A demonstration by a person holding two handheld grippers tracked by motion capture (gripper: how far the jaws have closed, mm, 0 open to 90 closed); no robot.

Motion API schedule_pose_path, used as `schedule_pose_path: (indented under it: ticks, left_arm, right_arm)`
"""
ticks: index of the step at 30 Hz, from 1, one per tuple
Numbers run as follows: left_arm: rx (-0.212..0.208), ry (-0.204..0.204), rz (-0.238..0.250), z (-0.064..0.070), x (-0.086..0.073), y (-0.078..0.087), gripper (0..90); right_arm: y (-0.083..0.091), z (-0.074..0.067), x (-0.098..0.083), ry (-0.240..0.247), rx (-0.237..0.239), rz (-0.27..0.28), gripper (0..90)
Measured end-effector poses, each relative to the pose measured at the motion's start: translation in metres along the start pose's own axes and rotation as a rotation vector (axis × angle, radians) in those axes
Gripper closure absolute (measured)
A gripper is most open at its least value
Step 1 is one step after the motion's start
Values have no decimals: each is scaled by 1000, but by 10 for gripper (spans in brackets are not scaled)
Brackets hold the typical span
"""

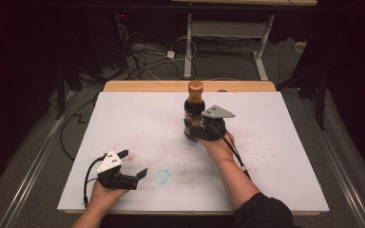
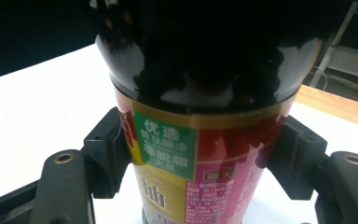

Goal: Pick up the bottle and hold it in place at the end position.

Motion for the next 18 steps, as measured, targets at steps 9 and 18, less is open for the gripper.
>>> schedule_pose_path:
  ticks: [9,18]
  left_arm:
    - [-17,-44,-34,-2,-1,3,0]
    - [-16,-45,-33,-2,-1,3,0]
  right_arm:
    - [-11,3,-5,-15,6,-21,320]
    - [-13,1,-11,-9,11,-27,315]
Point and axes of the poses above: each handheld gripper's, and its own axes: y roughly backward along the jaws, x roughly out of its top, z roughly to its right, the point moved 4 cm from there along -y, roughly forward along the jaws, and after that the axes turned 2 degrees about -z, right-handed, at the moved point
